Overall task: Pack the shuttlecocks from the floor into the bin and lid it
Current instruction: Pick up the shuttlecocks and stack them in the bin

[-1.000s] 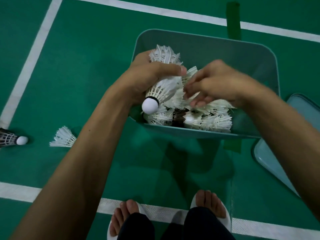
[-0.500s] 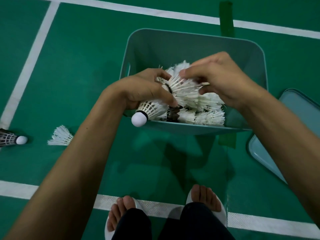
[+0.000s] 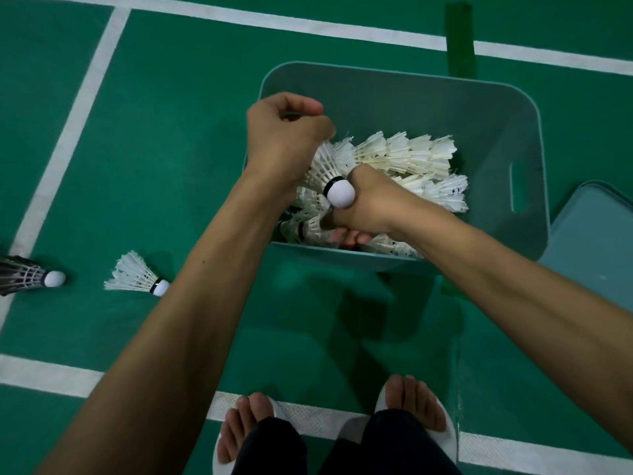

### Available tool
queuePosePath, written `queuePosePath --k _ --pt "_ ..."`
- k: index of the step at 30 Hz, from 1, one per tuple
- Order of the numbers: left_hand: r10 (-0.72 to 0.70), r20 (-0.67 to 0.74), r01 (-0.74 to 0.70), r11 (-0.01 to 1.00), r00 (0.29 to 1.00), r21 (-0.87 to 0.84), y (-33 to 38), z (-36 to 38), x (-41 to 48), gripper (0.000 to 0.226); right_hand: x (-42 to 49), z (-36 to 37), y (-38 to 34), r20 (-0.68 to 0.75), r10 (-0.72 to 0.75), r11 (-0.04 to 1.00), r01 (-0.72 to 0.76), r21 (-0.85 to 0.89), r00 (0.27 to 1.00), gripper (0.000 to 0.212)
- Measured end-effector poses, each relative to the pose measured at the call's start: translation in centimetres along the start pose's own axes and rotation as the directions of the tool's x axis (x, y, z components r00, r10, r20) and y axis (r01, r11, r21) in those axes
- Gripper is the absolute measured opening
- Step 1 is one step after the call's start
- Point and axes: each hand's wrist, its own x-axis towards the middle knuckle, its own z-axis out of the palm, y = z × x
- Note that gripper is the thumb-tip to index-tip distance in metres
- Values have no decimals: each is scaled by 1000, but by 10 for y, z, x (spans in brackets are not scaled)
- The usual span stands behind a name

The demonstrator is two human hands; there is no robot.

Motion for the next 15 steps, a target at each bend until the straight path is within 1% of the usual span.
queuePosePath --k 3,6,10,11,12,13,15 --pt "27 -21 -27 999 999 -25 2 -1 4 23 11 9 -2 76 -11 1000 10 14 997 5" --pt "38 -22 -39 999 999 -32 4 -3 5 23 18 11 -1 182 16 1000 -18 8 983 13" --pt "44 -16 -44 998 999 -34 6 -3 0 26 10 -13 2 340 32 982 -93 166 940 18" --pt "34 -4 -34 998 999 -44 6 -3 -2 27 5 -24 6 356 31 971 -113 209 934 20" --pt "21 17 -20 999 1000 -51 5 -3 -3 28 -2 -35 8 345 28 962 -119 245 938 21" --pt "5 48 -3 999 999 -46 5 -2 -5 26 -8 -48 12 293 19 958 -102 269 956 21" --pt "-31 124 32 999 992 -7 3 4 -9 21 -18 -69 16 108 -49 945 11 326 993 20"
